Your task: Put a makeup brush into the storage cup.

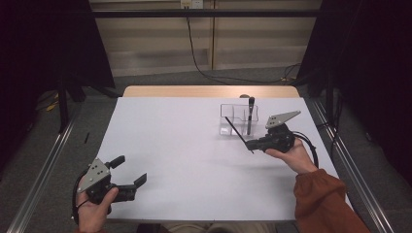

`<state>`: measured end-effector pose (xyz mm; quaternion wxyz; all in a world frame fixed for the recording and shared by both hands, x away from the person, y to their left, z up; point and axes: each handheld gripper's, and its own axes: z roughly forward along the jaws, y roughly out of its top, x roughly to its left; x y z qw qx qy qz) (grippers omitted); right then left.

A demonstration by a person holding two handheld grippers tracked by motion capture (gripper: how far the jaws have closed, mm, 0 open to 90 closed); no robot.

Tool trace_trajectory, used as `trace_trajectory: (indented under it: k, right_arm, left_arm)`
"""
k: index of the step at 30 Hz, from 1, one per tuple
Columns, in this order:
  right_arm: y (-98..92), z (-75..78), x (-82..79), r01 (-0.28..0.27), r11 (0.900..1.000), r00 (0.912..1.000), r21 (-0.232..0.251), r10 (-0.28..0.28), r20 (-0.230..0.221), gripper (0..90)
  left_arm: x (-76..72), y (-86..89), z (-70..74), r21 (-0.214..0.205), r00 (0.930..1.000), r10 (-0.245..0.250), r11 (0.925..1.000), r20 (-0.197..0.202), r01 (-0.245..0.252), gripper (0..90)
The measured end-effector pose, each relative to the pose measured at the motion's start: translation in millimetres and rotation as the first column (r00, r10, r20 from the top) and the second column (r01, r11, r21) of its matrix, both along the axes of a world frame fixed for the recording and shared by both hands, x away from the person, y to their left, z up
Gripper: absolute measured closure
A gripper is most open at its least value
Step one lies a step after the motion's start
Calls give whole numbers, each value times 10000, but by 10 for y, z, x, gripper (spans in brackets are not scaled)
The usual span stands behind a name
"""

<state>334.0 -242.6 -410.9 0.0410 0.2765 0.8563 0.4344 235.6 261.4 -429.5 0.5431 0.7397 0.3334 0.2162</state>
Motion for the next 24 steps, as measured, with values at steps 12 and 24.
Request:
trace_trajectory:
  k: [12, 24]
  right_arm:
    - [175, 117, -106, -792, 9968, 9966, 78, 791, 212, 859]
    - [401, 164, -173, -1626, 9864, 9862, -248, 1633, 261, 859]
  left_arm:
    - [-9, -88, 39, 63, 9989, -451, 9990, -103, 452, 35]
    - [56, -264, 86, 260, 9953, -964, 9950, -78, 966, 35]
